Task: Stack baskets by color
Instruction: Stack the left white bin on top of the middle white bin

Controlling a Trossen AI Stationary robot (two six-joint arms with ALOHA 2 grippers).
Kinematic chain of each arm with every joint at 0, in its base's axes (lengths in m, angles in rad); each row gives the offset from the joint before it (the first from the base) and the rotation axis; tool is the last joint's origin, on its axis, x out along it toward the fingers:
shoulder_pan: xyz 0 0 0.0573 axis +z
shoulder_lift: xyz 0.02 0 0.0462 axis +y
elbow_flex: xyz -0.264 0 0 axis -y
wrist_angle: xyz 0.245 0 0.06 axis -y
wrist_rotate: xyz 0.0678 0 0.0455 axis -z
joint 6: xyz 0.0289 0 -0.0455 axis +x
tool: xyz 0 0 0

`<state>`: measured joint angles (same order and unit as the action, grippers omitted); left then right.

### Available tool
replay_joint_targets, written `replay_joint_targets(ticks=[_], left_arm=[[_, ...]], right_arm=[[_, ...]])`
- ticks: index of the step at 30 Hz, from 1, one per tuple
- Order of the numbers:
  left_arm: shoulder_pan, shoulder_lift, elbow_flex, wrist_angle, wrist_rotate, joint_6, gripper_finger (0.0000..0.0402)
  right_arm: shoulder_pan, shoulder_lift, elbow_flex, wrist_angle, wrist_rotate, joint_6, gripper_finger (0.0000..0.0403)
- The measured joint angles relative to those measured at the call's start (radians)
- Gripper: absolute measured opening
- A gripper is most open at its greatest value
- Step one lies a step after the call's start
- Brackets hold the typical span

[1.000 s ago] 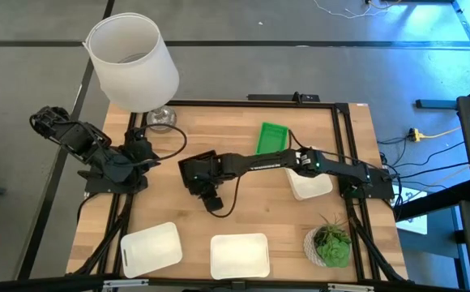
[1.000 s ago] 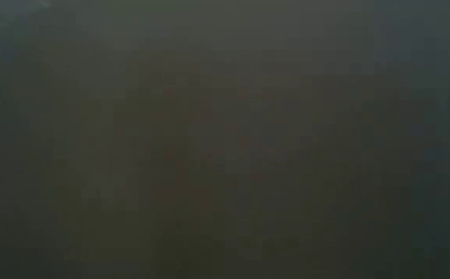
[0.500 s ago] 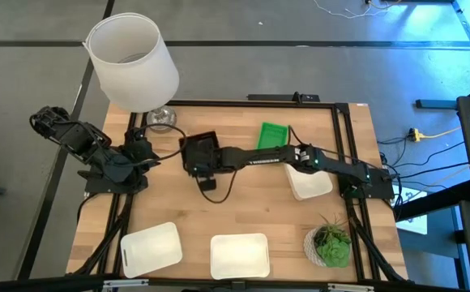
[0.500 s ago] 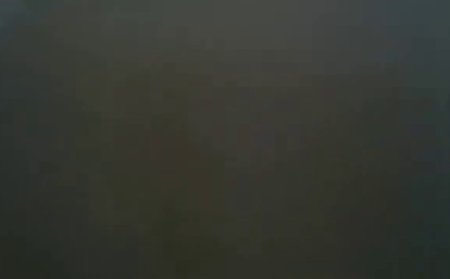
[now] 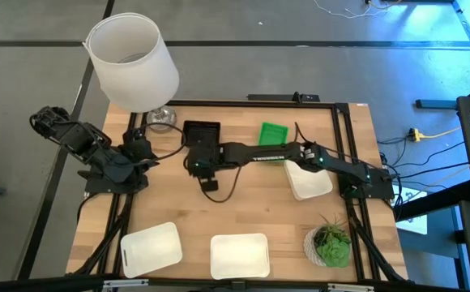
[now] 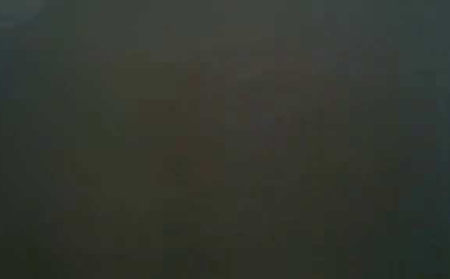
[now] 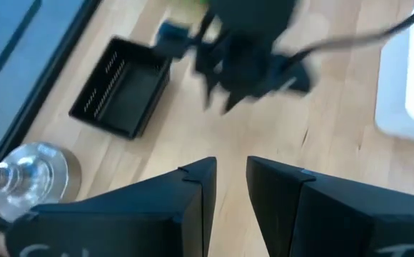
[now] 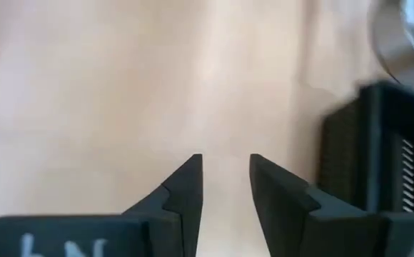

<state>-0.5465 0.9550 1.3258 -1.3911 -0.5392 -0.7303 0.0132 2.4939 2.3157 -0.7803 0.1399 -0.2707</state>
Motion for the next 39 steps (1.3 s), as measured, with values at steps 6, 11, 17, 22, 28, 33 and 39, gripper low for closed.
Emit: replay_joint_targets(ticks=[6, 11, 17, 22, 28, 33, 39], left_arm=[[0.000, 0.000, -0.078, -0.037, 0.107, -0.037, 0.0071], [-0.020, 0.000, -0.209, -0.012, 0.257, -0.081, 0.0071], [-0.097, 0.000, -0.405, 0.260, 0.486, -0.109, 0.0071], [-0.183, 0.001, -0.523, 0.576, 0.555, -0.194, 0.0071], [-0.268, 0.017, -0.591, 0.668, 0.458, -0.290, 0.0071], [-0.327, 0.045, -0.597, 0.680, 0.368, -0.342, 0.0071], [-0.383, 0.096, -0.597, 0.731, 0.325, -0.394, 0.0071]], right_arm=[[0.091, -0.078, 0.000, -0.105, -0.071, -0.002, 0.0117], [0.166, -0.135, 0.000, -0.155, -0.091, 0.006, 0.0117], [0.249, -0.191, 0.000, -0.161, -0.108, 0.057, 0.0117], [0.310, -0.222, 0.000, -0.161, -0.109, 0.085, 0.0117], [0.379, -0.235, 0.020, -0.177, -0.108, 0.079, 0.0117], [0.421, -0.237, 0.026, -0.168, -0.109, 0.111, 0.0117], [0.444, -0.237, 0.025, -0.167, -0.108, 0.163, 0.0117]])
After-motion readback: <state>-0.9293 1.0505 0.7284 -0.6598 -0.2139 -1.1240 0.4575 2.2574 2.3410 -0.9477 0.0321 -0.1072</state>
